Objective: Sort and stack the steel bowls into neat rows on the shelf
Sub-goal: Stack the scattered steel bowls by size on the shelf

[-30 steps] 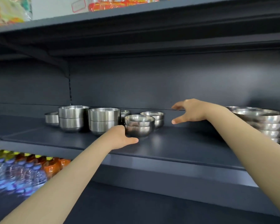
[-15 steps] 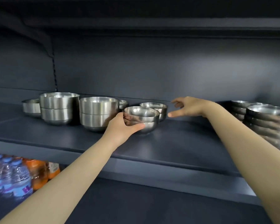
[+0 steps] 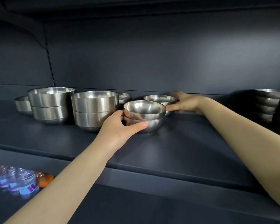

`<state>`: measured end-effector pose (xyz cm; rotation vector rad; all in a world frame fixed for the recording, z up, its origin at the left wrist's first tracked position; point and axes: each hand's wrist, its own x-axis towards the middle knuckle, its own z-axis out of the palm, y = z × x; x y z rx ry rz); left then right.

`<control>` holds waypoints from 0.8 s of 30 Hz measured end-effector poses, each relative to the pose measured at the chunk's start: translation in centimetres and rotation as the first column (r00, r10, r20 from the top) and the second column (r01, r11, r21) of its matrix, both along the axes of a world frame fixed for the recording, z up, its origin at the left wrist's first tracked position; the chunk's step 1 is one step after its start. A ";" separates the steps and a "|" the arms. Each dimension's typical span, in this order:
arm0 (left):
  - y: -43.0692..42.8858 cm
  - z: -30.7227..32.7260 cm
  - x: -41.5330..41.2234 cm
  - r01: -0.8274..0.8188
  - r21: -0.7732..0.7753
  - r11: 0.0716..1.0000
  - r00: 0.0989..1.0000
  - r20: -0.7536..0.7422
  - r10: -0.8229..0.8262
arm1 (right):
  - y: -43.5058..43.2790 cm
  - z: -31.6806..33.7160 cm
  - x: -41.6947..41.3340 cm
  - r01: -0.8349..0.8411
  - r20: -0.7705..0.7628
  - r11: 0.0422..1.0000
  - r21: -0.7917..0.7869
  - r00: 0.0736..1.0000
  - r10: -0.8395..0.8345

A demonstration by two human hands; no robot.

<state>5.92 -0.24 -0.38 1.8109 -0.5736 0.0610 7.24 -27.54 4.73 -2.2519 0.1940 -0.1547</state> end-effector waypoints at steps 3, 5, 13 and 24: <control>0.0 0.0 -0.1 0.002 -0.006 1.000 1.000 -0.012 -0.002 | 0.6 -1.0 0.5 0.018 0.084 1.000 0.019 0.996 -0.020; 0.0 0.1 -0.2 0.005 -0.015 1.000 1.000 -0.018 -0.005 | 0.7 -1.4 0.4 0.021 0.121 0.998 0.059 0.992 -0.028; 0.2 0.2 -0.7 0.023 -0.040 0.999 0.999 -0.037 -0.025 | -1.6 -0.7 -3.8 0.092 0.063 0.983 0.160 0.993 -0.103; 0.2 0.3 -0.9 0.056 -0.043 0.997 0.998 -0.032 -0.058 | -1.6 -1.5 -5.6 0.094 0.064 0.964 0.248 0.992 -0.113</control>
